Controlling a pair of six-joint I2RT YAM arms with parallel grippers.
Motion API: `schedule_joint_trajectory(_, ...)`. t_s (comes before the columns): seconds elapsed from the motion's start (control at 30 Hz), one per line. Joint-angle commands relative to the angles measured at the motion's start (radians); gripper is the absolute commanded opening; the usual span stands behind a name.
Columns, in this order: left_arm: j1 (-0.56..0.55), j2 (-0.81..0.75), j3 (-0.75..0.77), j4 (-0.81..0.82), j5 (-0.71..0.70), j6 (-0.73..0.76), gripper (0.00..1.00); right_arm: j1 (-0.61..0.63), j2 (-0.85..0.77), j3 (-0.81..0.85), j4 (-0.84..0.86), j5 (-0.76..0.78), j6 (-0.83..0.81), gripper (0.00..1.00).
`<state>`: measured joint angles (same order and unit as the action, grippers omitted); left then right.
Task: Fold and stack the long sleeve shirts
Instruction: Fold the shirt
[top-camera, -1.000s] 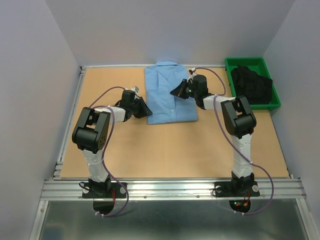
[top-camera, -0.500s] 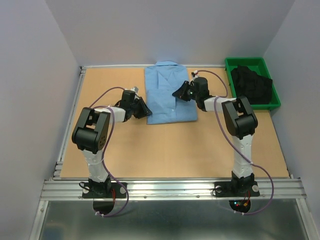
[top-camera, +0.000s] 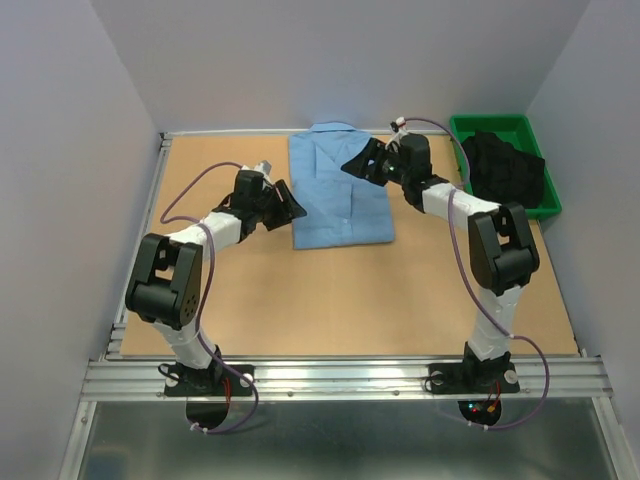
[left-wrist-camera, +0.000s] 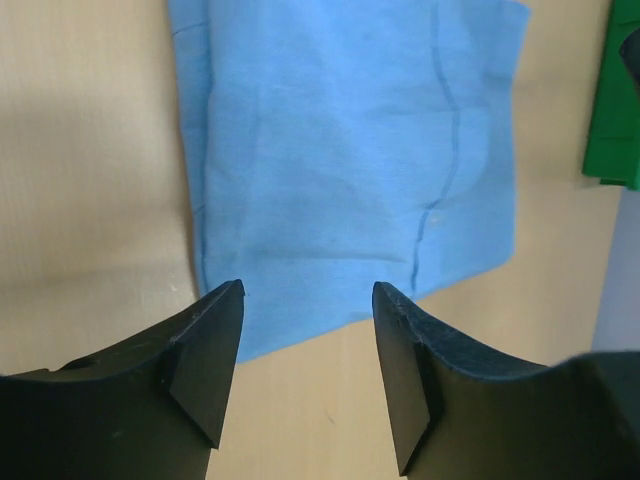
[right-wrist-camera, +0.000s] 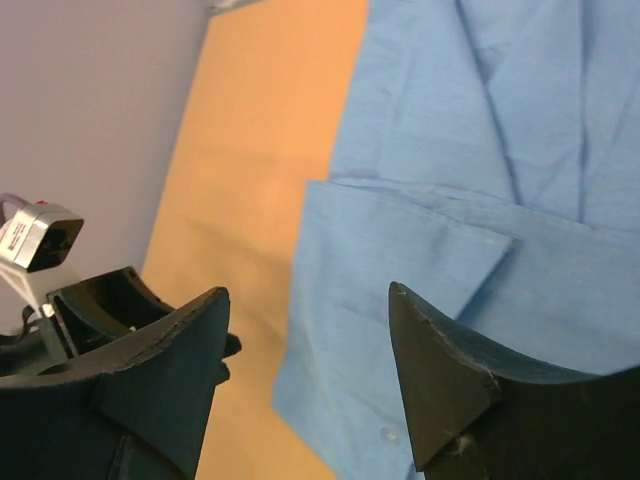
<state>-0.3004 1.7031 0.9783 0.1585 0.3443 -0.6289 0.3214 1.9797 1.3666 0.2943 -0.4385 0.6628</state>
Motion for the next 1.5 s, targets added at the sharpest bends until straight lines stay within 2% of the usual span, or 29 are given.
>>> schedule_joint_trajectory(0.0,-0.022,-0.073,0.049,0.032,0.013,0.017,0.66,0.010,-0.055,-0.023,0.026,-0.121,0.062,0.70)
schedule_joint_trajectory(0.03,-0.026,-0.066,0.053,0.062,0.027,0.011,0.70,0.011,-0.050,-0.027,0.072,-0.149,0.090,0.70)
schedule_joint_trajectory(0.2,-0.048,0.047,0.066,0.189,0.093,-0.052,0.72,0.034,0.047,-0.031,0.216,-0.276,0.239,0.70)
schedule_joint_trajectory(0.37,-0.054,0.150,0.073,0.222,0.068,-0.055,0.70,0.042,0.174,-0.061,0.293,-0.269,0.276,0.70)
schedule_joint_trajectory(0.57,-0.046,0.214,0.045,0.225,0.038,-0.054,0.69,0.005,0.220,-0.150,0.293,-0.207,0.239,0.70)
schedule_joint_trajectory(0.77,-0.023,0.179,-0.015,0.213,0.033,-0.049,0.69,-0.042,0.147,-0.208,0.279,-0.218,0.192,0.71)
schedule_joint_trajectory(0.87,-0.026,0.106,-0.036,0.207,0.044,-0.041,0.70,-0.042,0.075,-0.208,0.233,-0.241,0.158,0.71)
schedule_joint_trajectory(1.03,-0.069,0.012,-0.044,0.205,0.091,-0.029,0.71,-0.042,-0.045,-0.308,0.227,-0.238,0.155,0.71)
schedule_joint_trajectory(1.17,-0.114,0.038,-0.030,0.187,0.078,-0.028,0.71,-0.051,-0.073,-0.403,0.227,-0.201,0.126,0.71)
schedule_joint_trajectory(1.47,-0.111,0.125,-0.104,0.207,0.056,-0.034,0.66,-0.157,-0.038,-0.566,0.281,-0.170,0.127,0.70)
